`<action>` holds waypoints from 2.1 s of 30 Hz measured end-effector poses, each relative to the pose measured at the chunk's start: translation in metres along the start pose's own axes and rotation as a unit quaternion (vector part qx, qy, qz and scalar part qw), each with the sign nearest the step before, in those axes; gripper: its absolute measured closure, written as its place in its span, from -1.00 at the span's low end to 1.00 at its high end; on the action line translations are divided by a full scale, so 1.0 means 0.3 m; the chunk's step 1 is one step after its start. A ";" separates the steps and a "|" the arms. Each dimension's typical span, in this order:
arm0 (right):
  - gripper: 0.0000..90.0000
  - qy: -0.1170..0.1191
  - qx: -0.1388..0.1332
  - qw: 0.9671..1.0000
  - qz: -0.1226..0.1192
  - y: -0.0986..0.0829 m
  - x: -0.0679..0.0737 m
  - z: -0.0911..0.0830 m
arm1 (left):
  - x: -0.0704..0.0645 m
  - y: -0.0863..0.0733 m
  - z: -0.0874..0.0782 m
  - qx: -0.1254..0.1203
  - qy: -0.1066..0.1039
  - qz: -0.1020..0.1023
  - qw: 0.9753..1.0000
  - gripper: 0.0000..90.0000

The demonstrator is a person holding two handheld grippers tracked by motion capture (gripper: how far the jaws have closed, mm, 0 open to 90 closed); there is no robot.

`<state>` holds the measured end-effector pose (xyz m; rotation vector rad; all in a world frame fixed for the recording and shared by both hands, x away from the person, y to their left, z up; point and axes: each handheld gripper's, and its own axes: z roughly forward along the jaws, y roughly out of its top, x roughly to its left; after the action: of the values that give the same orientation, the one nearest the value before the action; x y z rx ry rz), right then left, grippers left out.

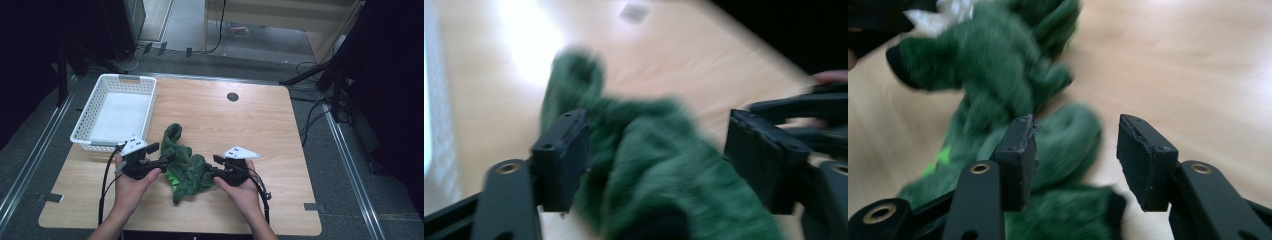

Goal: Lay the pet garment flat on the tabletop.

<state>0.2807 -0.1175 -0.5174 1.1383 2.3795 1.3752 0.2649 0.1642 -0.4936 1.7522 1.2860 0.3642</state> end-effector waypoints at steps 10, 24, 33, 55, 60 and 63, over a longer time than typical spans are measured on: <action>0.34 0.097 0.095 0.989 -0.060 -0.104 0.150 0.043 | 0.083 -0.051 0.034 0.040 0.023 -0.001 0.999 0.75; -0.01 0.069 0.021 0.997 0.040 0.099 0.002 0.198 | 0.103 -0.080 0.064 0.059 0.003 0.018 0.998 0.77; 0.90 0.074 -0.009 0.997 0.018 0.100 0.000 0.150 | 0.110 -0.080 0.056 0.043 -0.005 0.010 0.999 0.84; 0.02 -0.001 0.000 0.999 0.046 0.131 -0.105 -0.020 | 0.023 0.070 0.140 0.044 -0.057 0.001 0.997 -0.07; 0.06 -0.064 0.080 0.995 0.014 0.102 -0.086 0.142 | -0.001 0.077 0.310 0.109 -0.010 0.019 0.994 -0.02; 0.38 -0.112 0.082 0.990 -0.015 0.078 -0.083 0.149 | -0.011 0.070 0.336 0.113 -0.003 0.039 0.993 0.37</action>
<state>0.3321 -0.0980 -0.5293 1.2211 2.3686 0.9970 0.3448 0.1110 -0.5313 1.9963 1.2989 0.2653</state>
